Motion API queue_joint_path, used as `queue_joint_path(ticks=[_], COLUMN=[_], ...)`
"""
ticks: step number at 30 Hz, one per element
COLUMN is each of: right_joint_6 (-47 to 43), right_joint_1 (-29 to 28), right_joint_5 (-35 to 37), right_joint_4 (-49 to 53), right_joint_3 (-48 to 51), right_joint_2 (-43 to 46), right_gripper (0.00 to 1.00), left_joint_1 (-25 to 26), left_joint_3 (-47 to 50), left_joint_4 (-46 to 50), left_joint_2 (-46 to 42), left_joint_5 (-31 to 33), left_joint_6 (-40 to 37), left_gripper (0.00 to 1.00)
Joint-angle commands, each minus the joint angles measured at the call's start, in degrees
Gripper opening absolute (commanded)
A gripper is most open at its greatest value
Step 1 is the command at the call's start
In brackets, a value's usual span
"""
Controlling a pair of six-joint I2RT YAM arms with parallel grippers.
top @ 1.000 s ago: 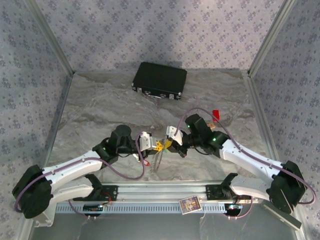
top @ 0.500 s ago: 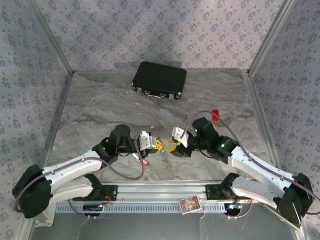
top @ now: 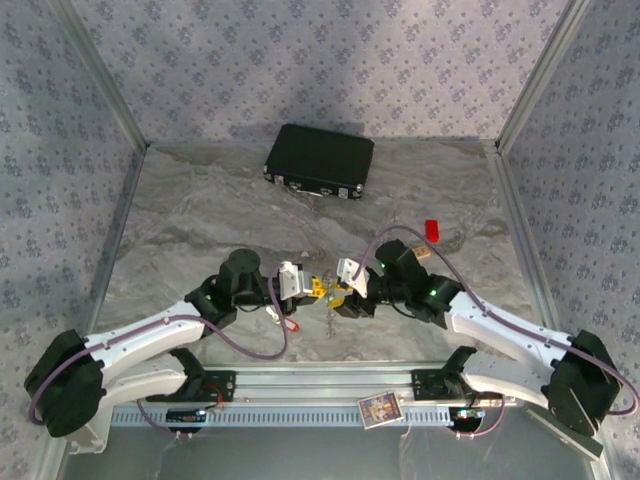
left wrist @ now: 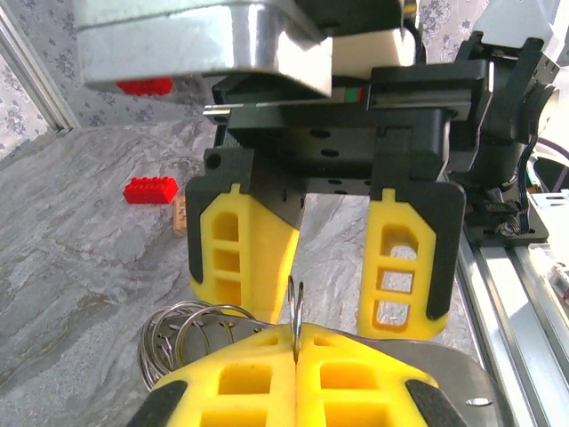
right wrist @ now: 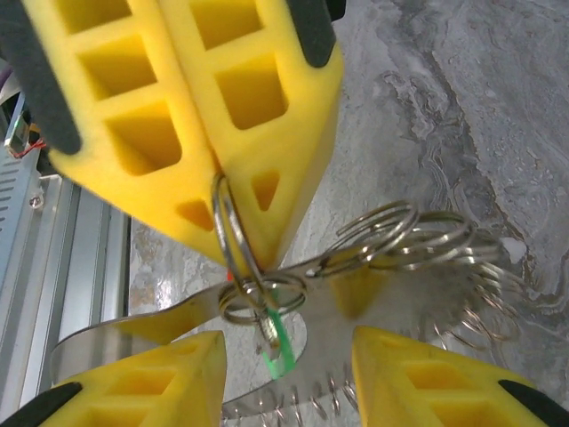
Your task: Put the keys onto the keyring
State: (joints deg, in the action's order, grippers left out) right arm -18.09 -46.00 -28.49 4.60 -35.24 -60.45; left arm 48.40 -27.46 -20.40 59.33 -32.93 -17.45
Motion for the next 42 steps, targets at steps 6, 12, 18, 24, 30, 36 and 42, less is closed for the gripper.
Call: queue_joint_path(ticks=[6,12,18,24,30,36,42], right_joint_6=[2.18,1.8,-0.92,-4.05,-6.43,-7.65,-10.19], right_joint_1=[-0.4,-0.02,0.38,0.15,-0.58,-1.25,-1.59], right_joint_5=[-2.18,-1.96,2.19,5.64,8.5,9.77,14.46], right_joint_4=[-4.7,-1.73,2.82,7.77,10.15,12.0,15.99], right_joint_3=[0.54,-0.13,-1.91,-5.31,-6.49,-7.89,-10.86], right_joint_2=[-1.35,-0.08,3.4,5.95,7.91,8.24,7.07], right_gripper=[0.28,0.0,0.0,0.0,0.0,0.0,0.0], left_joint_1=[0.22,0.21,0.24,0.29,0.29,0.26,-0.9], left_joint_3=[-0.52,-0.31,-1.69,-2.15,-2.77,-3.31,-1.53], left_joint_4=[-3.77,-3.63,-0.52,0.54,2.33,3.96,-0.26], left_joint_2=[-1.28,-1.35,-0.49,0.3,0.61,1.25,-0.15], left_joint_5=[-0.61,0.62,1.35,1.42,2.26,3.24,3.53], left_joint_6=[0.31,0.03,-0.82,-1.28,-2.03,-2.42,2.23], left_gripper=[0.0,0.0,0.0,0.0,0.0,0.12,0.32])
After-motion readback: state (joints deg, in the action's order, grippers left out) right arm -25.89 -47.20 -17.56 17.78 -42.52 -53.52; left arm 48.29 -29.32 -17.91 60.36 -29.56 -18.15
